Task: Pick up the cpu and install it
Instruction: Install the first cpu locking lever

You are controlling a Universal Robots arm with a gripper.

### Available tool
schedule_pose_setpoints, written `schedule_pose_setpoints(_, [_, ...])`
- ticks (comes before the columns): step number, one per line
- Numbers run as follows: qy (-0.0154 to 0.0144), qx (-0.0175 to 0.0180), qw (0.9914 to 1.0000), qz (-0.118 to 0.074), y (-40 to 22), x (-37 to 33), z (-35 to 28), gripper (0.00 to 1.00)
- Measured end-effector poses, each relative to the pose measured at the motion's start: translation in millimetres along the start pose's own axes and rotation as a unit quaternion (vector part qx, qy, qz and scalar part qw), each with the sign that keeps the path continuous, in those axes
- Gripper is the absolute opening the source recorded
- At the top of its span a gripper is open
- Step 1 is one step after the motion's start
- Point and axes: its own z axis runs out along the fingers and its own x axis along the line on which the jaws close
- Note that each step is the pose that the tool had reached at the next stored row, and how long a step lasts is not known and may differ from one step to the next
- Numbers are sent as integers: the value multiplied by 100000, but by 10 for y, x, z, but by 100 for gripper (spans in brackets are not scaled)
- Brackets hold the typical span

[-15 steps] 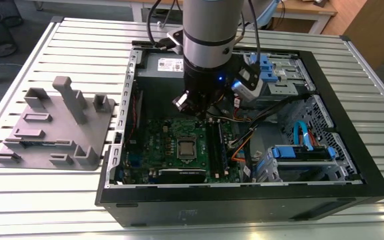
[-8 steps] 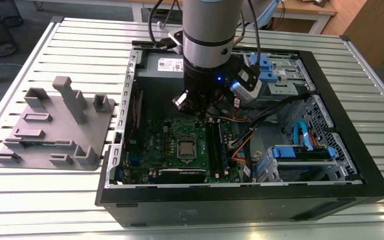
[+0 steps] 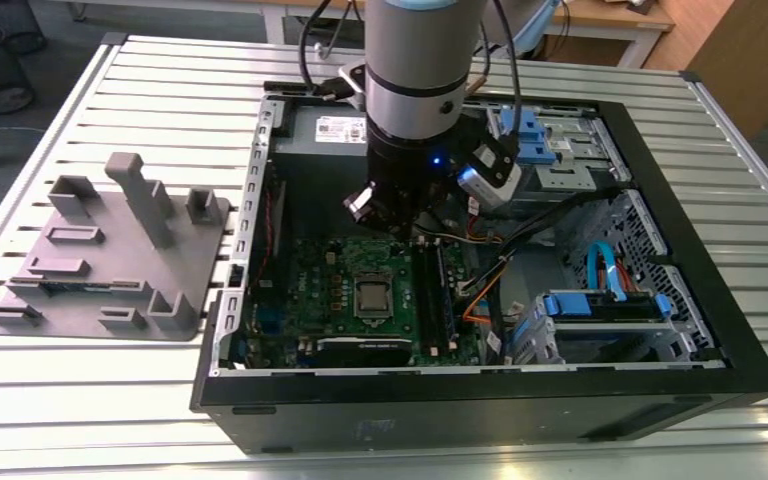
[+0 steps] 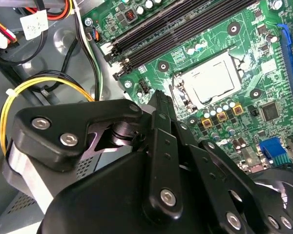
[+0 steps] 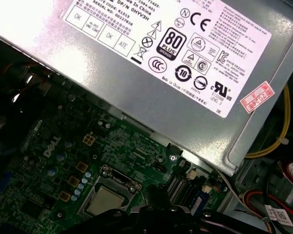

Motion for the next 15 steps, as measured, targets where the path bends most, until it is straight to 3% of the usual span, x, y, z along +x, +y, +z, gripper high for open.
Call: schedule_pose_setpoints(15, [-36,264,99945,3311,-112,67,22,11])
